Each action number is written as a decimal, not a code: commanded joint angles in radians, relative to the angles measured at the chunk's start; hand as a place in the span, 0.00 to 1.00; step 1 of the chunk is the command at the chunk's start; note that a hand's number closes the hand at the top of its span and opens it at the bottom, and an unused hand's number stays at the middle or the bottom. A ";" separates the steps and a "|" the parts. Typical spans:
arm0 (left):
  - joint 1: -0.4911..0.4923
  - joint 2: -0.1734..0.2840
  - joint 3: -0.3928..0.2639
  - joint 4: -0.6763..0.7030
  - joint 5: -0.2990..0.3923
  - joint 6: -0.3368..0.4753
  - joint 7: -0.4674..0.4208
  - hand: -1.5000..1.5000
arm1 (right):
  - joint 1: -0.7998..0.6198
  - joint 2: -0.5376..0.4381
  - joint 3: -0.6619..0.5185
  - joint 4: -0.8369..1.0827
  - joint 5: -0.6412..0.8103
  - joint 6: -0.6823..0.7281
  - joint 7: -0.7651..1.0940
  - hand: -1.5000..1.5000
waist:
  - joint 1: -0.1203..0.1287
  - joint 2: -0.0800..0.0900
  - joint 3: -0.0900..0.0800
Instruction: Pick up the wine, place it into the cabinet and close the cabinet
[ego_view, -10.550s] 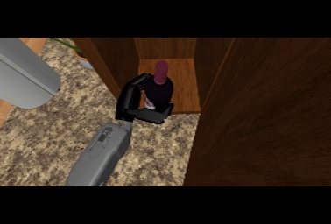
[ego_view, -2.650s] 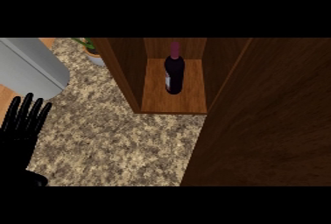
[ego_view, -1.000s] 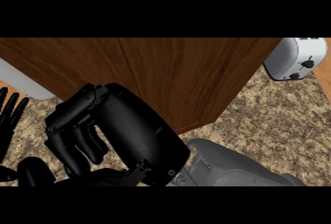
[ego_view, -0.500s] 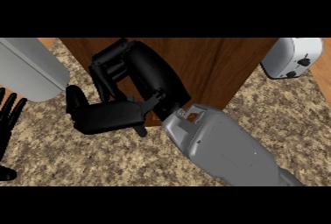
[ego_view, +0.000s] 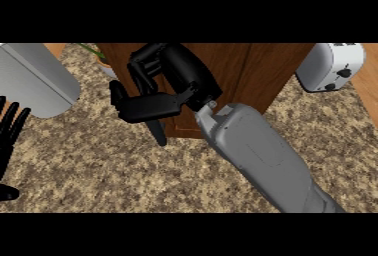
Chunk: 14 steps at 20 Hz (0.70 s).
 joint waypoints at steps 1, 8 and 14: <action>-0.005 0.030 0.041 0.003 0.026 -0.017 0.027 0.00 | 0.024 -0.040 -0.069 0.080 0.021 0.016 -0.034 1.00 | -0.005 0.020 0.003; 0.007 0.006 0.015 0.001 -0.006 -0.072 -0.006 0.00 | -0.024 -0.090 -0.113 0.203 0.036 0.089 -0.118 1.00 | 0.007 0.026 0.002; -0.036 -0.005 0.001 -0.020 0.000 -0.029 0.036 0.00 | -0.015 -0.120 -0.139 0.210 0.019 0.131 -0.139 1.00 | -0.002 0.025 0.003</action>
